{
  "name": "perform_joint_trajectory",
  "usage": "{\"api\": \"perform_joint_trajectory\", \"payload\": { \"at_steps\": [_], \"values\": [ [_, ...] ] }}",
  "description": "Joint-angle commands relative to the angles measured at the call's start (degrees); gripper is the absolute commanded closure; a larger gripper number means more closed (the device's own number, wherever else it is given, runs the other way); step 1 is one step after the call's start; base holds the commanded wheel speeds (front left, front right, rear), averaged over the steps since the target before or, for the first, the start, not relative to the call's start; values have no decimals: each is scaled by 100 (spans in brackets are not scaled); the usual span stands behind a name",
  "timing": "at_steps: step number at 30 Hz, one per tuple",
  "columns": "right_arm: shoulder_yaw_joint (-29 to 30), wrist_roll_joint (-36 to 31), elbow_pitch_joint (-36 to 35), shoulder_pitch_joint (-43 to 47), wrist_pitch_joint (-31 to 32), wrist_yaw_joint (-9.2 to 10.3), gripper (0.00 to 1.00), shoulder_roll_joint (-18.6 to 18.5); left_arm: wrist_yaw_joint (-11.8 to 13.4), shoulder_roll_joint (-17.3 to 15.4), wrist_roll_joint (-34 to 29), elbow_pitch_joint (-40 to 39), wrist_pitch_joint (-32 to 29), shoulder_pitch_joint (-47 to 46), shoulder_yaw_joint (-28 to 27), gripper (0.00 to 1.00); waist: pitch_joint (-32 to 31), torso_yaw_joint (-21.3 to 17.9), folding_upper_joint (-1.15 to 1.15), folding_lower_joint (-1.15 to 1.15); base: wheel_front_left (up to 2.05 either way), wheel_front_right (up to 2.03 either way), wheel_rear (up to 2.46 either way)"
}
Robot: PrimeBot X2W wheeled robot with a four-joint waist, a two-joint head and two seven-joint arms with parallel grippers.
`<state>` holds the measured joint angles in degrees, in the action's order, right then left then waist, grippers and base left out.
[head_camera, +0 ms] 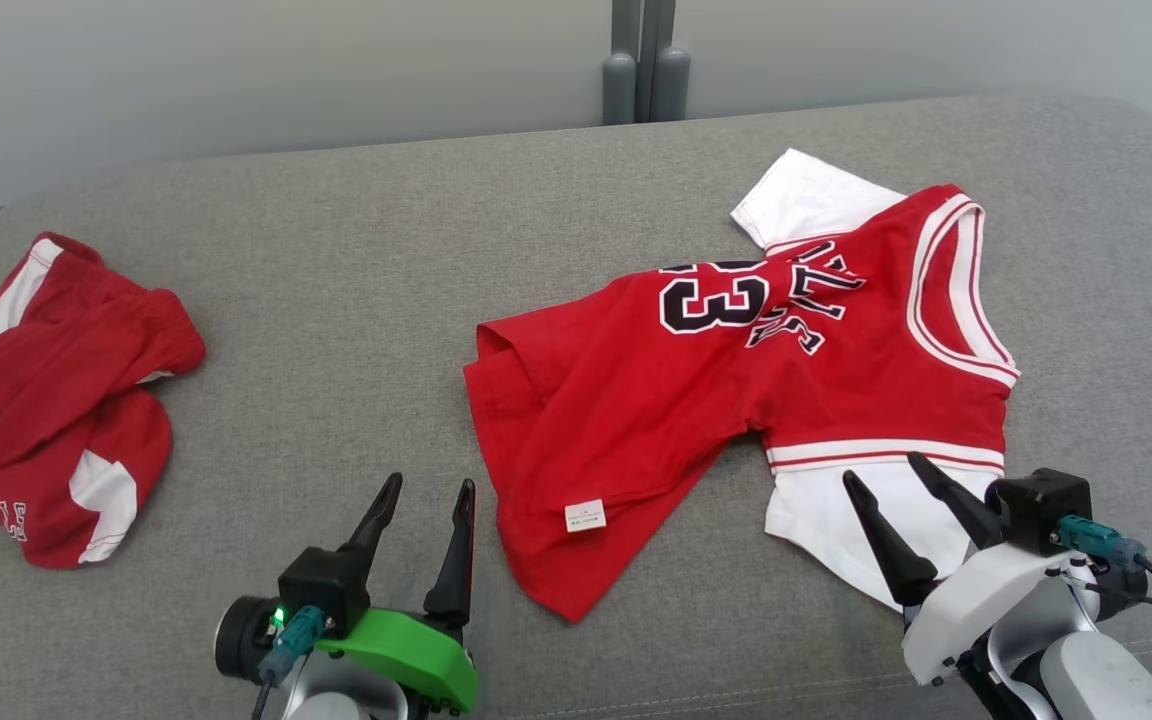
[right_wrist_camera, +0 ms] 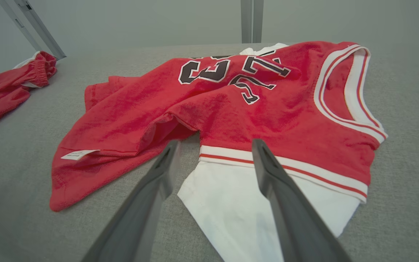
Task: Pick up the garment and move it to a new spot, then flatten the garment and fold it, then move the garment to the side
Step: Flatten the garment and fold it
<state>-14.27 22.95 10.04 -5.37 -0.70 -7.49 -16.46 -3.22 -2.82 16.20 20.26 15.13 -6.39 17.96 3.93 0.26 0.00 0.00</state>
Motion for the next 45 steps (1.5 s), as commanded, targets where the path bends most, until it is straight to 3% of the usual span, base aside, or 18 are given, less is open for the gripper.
{"api": "perform_joint_trajectory", "payload": {
  "at_steps": [1, 7, 21, 34, 35, 36, 37, 45],
  "values": [
    [-2, -62, 26, -82, -49, 0, 0, 15, -50, -15, -53, 77, 0, -163, -21, 0, 49, -85, 0, 0, 0, 0, 0],
    [-43, -122, 115, -204, -89, 0, 0, 42, -192, -48, 49, 611, 0, -705, -104, 0, 143, -333, 0, 0, 0, 0, 0],
    [-68, -251, 279, -475, -216, 0, 0, 192, -385, -488, 391, 2476, -37, -2188, -232, 0, 664, -1072, 0, 0, 0, 0, 0],
    [-40, -326, 383, -578, -312, 0, 0, 246, -423, -524, 559, 3417, 5, -2719, -25, 0, 871, -1248, 0, 0, 0, 0, 0],
    [-42, -336, 392, -577, -314, 0, 0, 249, -424, -495, 597, 3469, 4, -2737, 6, 12, 865, -1244, 0, 0, 0, 0, 0],
    [-41, -342, 399, -583, -314, 0, 0, 253, -424, -484, 615, 3504, 5, -2759, 53, 80, 861, -1236, 0, 0, 0, 0, 0],
    [-37, -351, 404, -591, -312, 0, 0, 257, -425, -475, 640, 3527, 6, -2784, 137, 100, 856, -1225, 0, 0, 0, 0, 0],
    [-60, -382, 457, -642, -369, 0, 0, 301, -427, -626, 689, 3505, 10, -3093, 548, 100, 802, -1092, 0, 0, 0, 0, 0]
  ]
}}
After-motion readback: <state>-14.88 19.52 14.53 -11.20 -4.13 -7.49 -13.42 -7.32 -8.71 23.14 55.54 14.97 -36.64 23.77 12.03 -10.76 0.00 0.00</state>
